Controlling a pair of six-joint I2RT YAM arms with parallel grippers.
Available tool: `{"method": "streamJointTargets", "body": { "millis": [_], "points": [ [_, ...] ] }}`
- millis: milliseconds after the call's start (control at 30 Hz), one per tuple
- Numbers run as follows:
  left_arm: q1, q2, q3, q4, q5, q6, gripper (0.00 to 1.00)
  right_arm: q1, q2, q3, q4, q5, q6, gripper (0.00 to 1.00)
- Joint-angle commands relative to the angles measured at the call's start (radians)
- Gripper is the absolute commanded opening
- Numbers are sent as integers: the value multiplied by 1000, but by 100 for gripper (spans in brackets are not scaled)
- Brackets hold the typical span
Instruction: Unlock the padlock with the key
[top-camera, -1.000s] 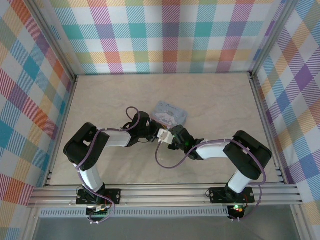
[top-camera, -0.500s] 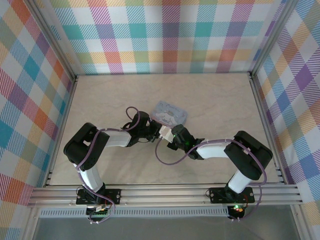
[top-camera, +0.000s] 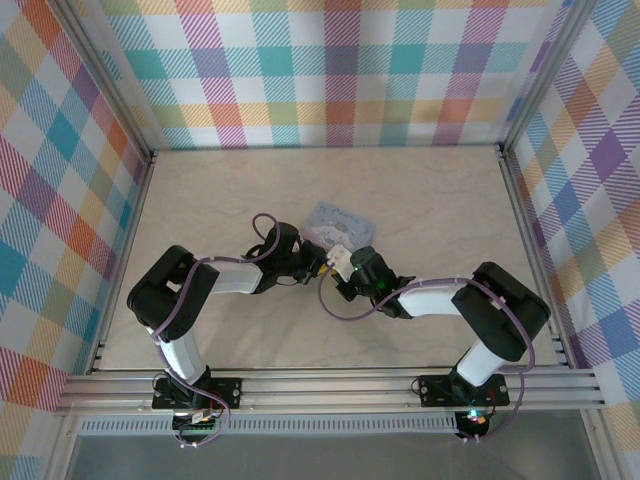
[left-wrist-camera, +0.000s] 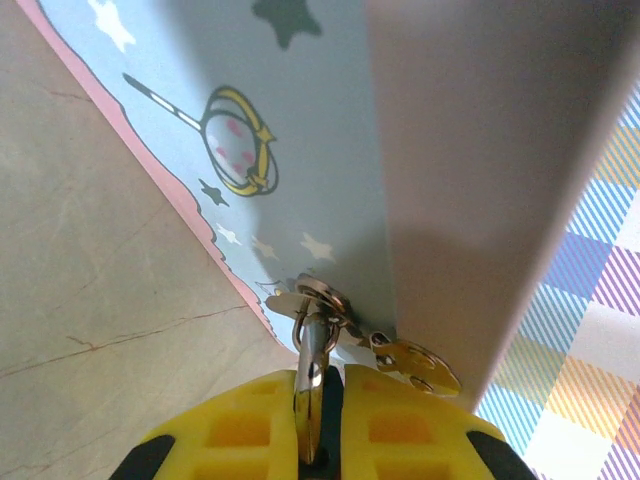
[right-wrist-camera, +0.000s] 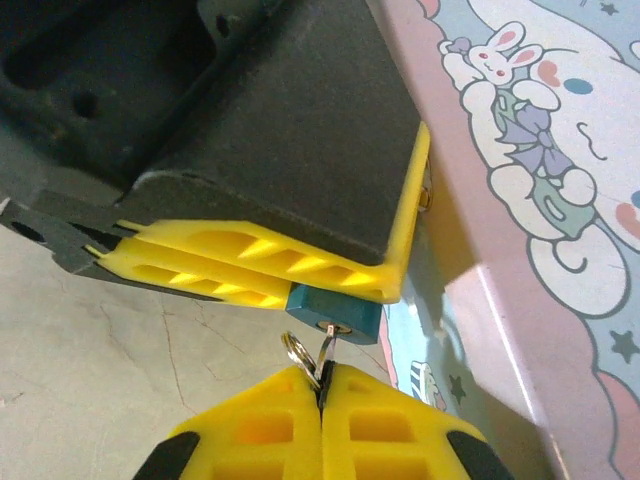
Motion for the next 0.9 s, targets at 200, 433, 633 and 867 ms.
{"method": "streamJointTargets", "body": {
  "millis": [200, 433, 633, 867],
  "points": [
    [-14, -15, 19, 0, 13, 0, 7, -21, -20, 9, -7, -46, 96, 0],
    [-12, -32, 19, -36, 2, 25, 26, -35, -20, -18, 1, -59, 140, 0],
    [-6, -70, 6, -79, -11, 44, 40, -46, -22, -46, 20, -99, 175, 0],
    [17, -142, -2, -152, -31, 91, 55, -55, -35, -80, 43, -142, 215, 0]
  ]
}}
